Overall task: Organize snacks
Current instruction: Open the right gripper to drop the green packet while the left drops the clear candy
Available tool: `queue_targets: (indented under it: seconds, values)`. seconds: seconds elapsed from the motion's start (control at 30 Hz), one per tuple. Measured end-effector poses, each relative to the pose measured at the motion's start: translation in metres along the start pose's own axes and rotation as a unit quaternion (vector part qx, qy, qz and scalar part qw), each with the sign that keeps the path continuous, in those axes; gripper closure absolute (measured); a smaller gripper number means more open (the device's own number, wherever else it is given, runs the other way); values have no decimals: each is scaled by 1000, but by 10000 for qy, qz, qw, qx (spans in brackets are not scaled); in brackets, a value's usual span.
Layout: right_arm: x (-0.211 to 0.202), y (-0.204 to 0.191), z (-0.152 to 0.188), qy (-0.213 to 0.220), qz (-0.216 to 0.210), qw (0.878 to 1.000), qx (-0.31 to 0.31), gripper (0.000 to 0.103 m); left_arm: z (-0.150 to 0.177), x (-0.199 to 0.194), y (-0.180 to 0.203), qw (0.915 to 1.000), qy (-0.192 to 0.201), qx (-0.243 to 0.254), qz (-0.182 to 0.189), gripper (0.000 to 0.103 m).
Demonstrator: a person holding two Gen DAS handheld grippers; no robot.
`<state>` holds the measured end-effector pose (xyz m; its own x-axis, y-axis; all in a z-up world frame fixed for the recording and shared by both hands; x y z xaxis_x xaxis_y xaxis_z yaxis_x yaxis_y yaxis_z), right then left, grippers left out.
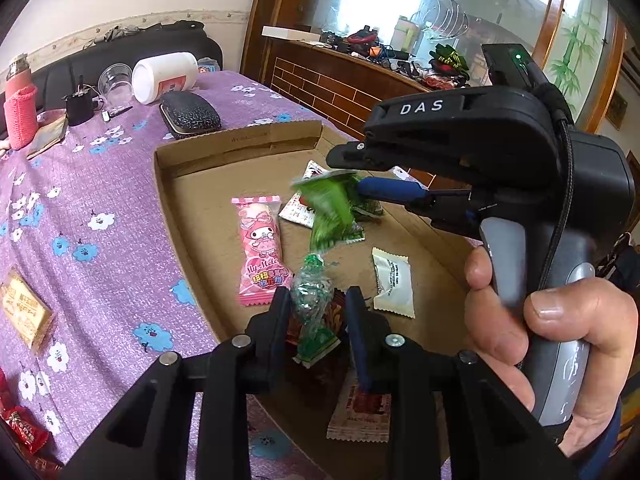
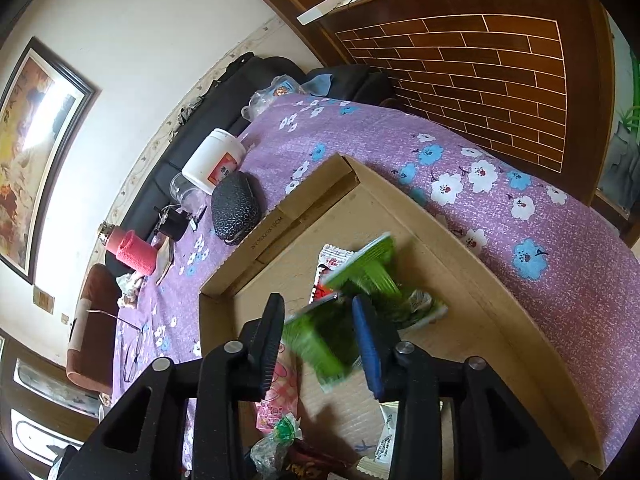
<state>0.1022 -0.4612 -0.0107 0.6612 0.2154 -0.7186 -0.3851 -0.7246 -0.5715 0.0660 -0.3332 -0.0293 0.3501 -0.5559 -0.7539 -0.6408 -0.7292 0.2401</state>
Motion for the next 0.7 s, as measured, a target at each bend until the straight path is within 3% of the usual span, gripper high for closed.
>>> queue_targets:
  seconds: [0.1, 0.7]
  values:
    - [-2, -1, 0, 33, -11, 10000, -20, 65, -1, -2, 1, 10000, 62, 3, 21, 68]
    - [-16, -14, -4, 391, -95, 9991, -163, 65, -15, -28, -3, 9990, 414, -186, -54, 68]
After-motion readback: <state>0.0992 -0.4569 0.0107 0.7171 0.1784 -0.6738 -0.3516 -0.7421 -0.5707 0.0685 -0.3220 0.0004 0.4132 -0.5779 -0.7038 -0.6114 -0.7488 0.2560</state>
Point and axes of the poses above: each gripper's, at about its wrist camera, not at the fingertips, and x roughly the way its jaws point, y to its right, z to its underside, the point moved 8 cm from there along x, roughly the way its jaws point, and after that the axes turned 5 degrees about -y, right-handed, at the moved point
